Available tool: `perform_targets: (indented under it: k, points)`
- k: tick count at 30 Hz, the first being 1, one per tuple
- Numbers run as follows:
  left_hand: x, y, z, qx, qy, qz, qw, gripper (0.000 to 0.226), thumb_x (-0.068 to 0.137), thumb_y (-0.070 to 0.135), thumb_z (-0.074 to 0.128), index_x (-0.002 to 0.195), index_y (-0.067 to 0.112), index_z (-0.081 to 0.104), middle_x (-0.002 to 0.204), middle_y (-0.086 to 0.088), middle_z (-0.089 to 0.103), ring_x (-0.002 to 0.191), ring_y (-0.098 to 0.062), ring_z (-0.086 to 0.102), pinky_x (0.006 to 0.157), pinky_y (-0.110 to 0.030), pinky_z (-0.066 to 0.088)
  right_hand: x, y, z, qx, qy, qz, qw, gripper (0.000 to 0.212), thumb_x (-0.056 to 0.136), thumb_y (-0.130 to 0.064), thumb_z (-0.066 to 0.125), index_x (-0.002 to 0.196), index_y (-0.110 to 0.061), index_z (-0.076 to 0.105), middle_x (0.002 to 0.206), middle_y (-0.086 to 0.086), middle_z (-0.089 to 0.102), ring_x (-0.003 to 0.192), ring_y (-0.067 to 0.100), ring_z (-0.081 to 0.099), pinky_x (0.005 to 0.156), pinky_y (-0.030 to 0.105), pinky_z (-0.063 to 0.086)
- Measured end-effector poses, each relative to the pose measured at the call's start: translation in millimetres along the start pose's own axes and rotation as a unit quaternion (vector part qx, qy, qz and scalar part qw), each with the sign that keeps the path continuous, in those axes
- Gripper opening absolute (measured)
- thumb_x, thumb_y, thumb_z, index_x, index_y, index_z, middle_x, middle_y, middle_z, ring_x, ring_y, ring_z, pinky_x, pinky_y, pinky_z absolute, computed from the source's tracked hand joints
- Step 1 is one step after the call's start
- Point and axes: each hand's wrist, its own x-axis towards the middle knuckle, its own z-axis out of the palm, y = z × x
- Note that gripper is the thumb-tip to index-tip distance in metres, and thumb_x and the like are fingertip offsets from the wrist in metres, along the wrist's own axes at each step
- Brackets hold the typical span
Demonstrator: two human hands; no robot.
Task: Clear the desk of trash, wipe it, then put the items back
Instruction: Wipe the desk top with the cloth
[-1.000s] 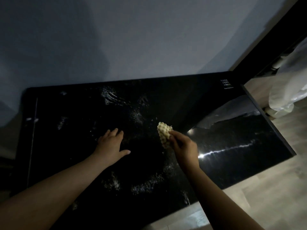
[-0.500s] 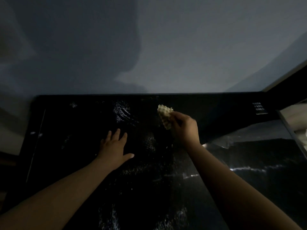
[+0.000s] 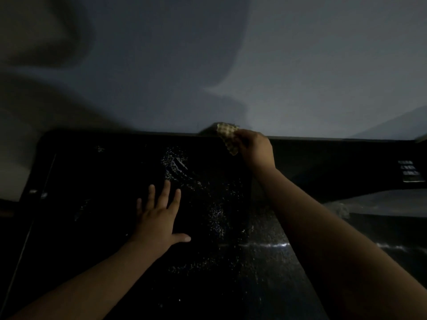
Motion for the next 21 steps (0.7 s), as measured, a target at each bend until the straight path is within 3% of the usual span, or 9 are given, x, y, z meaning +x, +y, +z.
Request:
perform_targets:
  k: [7,21]
  points:
    - [1.5,2.2,-0.9,0.017,-0.012,-0.007,1.0,0.115,0.075,0.074,0.052,0.149,0.025,-0.02,0.151,-0.007,-0.038,0.141,-0.038,-0.027,0.117,-0.056,-0.002,15.7,8.5,23.9,0.018,-0.101,0.019,0.994,0.036,0.098,-0.031,0.048,0.131,-0.019,0.057,0.131,0.008,0.059,0.118,0.025,0.055,0.1,0.037,0.044]
    - [2.4,1.6,0.1,0.011,-0.003,-0.004,1.0,0.115,0.074,0.074,0.055,0.151,0.025,-0.015,0.154,-0.007,-0.032,0.142,-0.04,-0.023,0.116,-0.057,0.001,-29.2,17.3,42.8,0.06,-0.045,0.008,0.997,0.031,0.095,-0.024,0.057,0.124,-0.016,0.064,0.138,0.006,0.055,0.131,0.024,0.046,0.114,0.038,0.031]
